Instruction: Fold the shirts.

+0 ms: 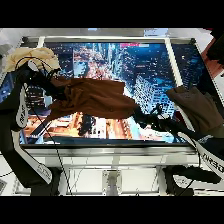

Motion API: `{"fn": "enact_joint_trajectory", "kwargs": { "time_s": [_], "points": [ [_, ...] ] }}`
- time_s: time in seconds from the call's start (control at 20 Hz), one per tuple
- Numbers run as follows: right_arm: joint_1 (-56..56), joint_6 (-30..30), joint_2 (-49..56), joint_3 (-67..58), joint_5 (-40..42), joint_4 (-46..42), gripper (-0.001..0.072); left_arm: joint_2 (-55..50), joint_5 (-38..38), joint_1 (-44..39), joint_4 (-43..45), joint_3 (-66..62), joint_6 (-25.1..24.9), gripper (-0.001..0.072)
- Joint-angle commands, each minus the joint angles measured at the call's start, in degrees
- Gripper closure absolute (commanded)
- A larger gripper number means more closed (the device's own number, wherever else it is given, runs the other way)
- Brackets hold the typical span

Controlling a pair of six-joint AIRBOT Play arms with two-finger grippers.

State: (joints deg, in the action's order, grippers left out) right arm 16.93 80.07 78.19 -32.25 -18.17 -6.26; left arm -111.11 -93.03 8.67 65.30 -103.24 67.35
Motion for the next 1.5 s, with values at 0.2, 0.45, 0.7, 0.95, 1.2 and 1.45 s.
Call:
{"fn": "enact_joint_trajectory", "kwargs": {
  "time_s": [0.2,0.45,0.7,0.95,1.2,1.45],
  "points": [
    [-3.19,-21.9,-11.93,-9.18,10.45,-4.24,0.0684,3.78,-1.33,0.04,-9.7,-14.8,5.49,0.0696],
    [-14.21,-21.53,-31.06,-15.45,3.21,-20.7,0.0685,20.7,-7.13,0.24,-9.57,-16.02,5.75,0.0696],
    [-25.94,-19.61,-51.25,-21.22,-12.59,-32.09,0.0685,41.94,-9.9,0.24,-6.67,-16.04,5.79,0.0696],
    [-34.42,-16.61,-60.67,-27.76,-17.16,-41.11,0.0686,55.82,-0.2,0.22,-7.52,-14.25,6.21,0.0697],
    [-34.73,-16.2,-49.53,-27.67,-28.2,-34.88,0.0685,53.42,-9.75,0.15,-11.06,6.93,8.13,0.0697],
    [-29.53,-17.16,-29.22,-27.67,-27.21,-32.35,0.0685,45.97,3.06,-3.5,-10.54,37.07,1.05,0.0696]
  ]
}}
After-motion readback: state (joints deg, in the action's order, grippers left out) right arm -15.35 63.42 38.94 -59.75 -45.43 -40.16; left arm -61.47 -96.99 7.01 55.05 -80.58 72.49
